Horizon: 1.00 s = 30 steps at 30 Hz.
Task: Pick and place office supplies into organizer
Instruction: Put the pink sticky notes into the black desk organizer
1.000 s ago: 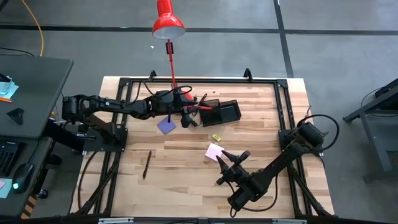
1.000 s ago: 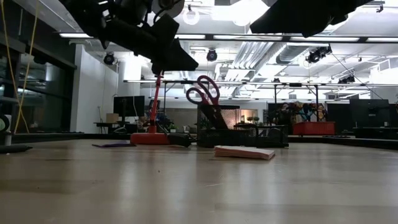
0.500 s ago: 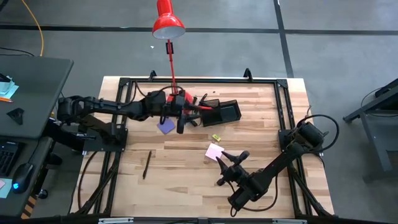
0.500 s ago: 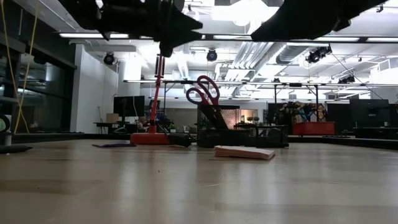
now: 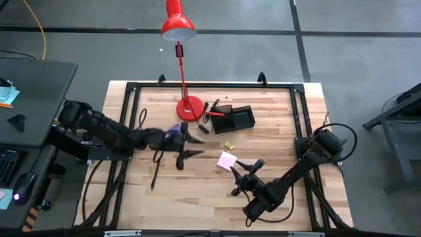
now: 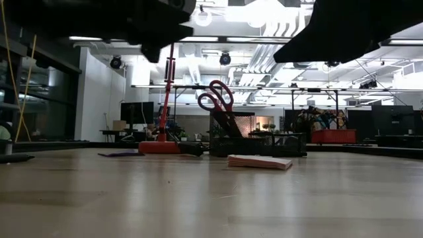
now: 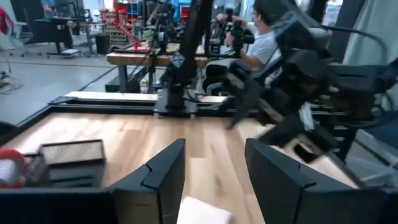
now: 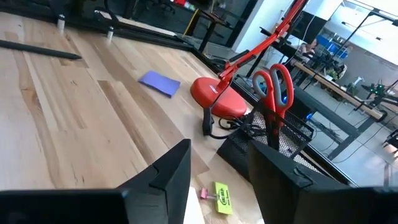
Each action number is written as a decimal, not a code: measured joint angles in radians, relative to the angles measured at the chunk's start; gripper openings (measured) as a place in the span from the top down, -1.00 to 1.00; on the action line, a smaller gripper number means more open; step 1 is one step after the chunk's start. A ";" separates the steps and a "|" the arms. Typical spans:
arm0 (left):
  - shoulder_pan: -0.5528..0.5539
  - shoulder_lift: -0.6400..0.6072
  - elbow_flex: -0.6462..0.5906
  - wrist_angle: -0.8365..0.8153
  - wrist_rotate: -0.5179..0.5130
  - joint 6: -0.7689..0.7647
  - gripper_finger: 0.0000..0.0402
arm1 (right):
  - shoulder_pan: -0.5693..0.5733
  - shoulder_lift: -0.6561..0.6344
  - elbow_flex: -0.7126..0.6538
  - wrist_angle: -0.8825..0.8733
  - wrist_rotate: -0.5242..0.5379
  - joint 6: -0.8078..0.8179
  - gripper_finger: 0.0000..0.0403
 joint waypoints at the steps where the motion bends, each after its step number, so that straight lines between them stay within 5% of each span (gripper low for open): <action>1: -0.028 0.000 -0.018 0.016 -0.032 0.002 0.21 | 0.000 0.000 0.000 0.001 -0.005 0.000 0.27; 11: -0.277 0.000 -0.122 0.070 -0.347 0.070 0.21 | -0.028 0.000 0.000 0.135 -0.207 -0.110 0.27; 16: -0.358 0.001 -0.143 0.069 -0.354 0.066 0.21 | -0.091 0.000 0.000 0.353 -0.475 -0.329 0.25; 21: -0.394 0.001 -0.146 0.050 -0.329 0.039 0.21 | -0.200 0.000 0.000 0.335 -0.696 -0.334 0.13; 30: -0.390 0.001 -0.146 0.023 -0.280 -0.005 0.21 | -0.336 0.000 0.000 0.233 -0.853 -0.319 -0.35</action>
